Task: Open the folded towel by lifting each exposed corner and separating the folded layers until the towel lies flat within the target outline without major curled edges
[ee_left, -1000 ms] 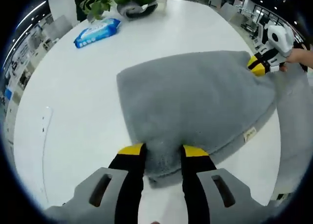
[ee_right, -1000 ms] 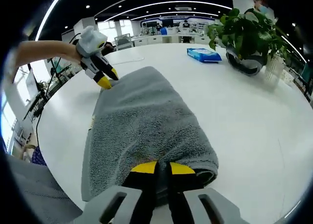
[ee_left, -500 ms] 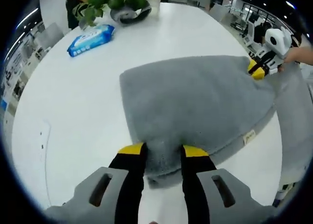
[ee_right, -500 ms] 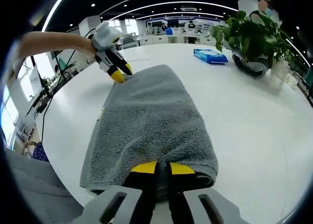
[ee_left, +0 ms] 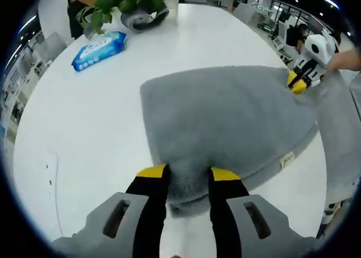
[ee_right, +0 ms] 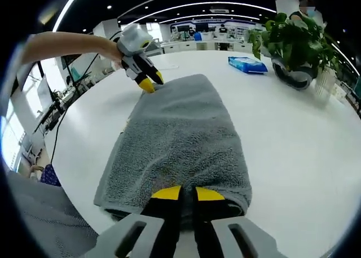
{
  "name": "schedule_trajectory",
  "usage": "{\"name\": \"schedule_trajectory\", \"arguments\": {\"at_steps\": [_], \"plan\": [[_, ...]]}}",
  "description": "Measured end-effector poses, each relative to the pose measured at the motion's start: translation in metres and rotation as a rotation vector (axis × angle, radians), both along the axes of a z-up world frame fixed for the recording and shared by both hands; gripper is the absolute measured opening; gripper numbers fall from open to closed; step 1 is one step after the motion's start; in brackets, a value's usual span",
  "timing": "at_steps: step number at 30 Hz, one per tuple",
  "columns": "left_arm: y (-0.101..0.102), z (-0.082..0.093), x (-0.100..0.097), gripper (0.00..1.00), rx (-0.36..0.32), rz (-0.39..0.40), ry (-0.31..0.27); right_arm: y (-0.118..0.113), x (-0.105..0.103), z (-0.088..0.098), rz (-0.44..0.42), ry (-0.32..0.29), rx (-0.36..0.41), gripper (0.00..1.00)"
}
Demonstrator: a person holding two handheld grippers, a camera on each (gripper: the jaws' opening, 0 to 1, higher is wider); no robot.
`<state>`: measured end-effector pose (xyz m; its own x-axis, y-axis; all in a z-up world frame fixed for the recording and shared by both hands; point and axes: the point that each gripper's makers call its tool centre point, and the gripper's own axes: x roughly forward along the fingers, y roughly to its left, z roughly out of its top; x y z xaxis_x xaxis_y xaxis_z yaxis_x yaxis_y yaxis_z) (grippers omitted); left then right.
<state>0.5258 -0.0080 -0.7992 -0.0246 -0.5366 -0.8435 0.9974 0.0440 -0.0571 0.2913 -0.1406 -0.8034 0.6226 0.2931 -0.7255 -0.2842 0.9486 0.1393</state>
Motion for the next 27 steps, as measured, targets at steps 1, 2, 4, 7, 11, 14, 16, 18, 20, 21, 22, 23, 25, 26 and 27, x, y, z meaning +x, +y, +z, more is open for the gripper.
{"name": "schedule_trajectory", "arguments": {"at_steps": [1, 2, 4, 7, 11, 14, 16, 18, 20, 21, 22, 23, 25, 26, 27], "plan": [[-0.001, 0.000, 0.001, 0.28, 0.000, -0.002, -0.002, 0.001, -0.001, 0.000, 0.004, 0.000, 0.001, 0.04], [-0.001, 0.000, 0.002, 0.28, 0.000, -0.006, -0.005, 0.003, -0.002, 0.000, 0.007, -0.001, 0.000, 0.04], [-0.002, 0.000, 0.004, 0.28, 0.002, -0.013, -0.002, 0.006, -0.003, 0.000, 0.009, -0.003, 0.001, 0.04], [-0.004, 0.000, 0.006, 0.27, 0.010, -0.029, 0.002, 0.010, -0.005, 0.000, 0.017, -0.006, 0.006, 0.04], [-0.005, -0.001, 0.007, 0.27, 0.018, -0.047, 0.000, 0.013, -0.006, 0.000, 0.036, -0.013, -0.011, 0.04], [-0.004, -0.001, 0.009, 0.27, 0.023, -0.040, -0.004, 0.014, -0.006, 0.001, 0.062, -0.039, -0.062, 0.04], [-0.004, -0.002, 0.010, 0.27, 0.028, -0.027, -0.010, 0.013, -0.006, 0.001, 0.056, -0.040, -0.056, 0.04], [-0.003, -0.001, 0.009, 0.27, 0.031, 0.001, -0.018, 0.010, -0.003, 0.003, 0.031, -0.022, -0.023, 0.05], [-0.002, 0.000, 0.006, 0.27, 0.023, 0.020, -0.032, 0.010, -0.003, 0.005, 0.032, -0.037, -0.021, 0.06], [-0.001, 0.001, 0.006, 0.27, 0.016, 0.031, -0.047, 0.010, -0.003, 0.006, 0.042, -0.042, -0.030, 0.06], [-0.001, 0.002, 0.006, 0.27, 0.011, 0.047, -0.049, 0.010, -0.003, 0.007, 0.052, -0.050, -0.039, 0.07], [0.000, 0.003, 0.006, 0.27, -0.005, 0.089, -0.041, 0.010, -0.002, 0.010, 0.057, -0.056, -0.045, 0.09], [0.002, 0.006, 0.006, 0.25, -0.030, 0.114, -0.043, 0.013, -0.001, 0.017, 0.052, -0.057, -0.026, 0.14], [0.002, 0.007, 0.005, 0.25, -0.047, 0.132, -0.042, 0.015, 0.002, 0.022, 0.036, -0.068, -0.004, 0.16], [0.003, 0.009, 0.002, 0.24, -0.064, 0.161, -0.037, 0.019, 0.005, 0.031, 0.026, -0.085, 0.029, 0.18]]}}
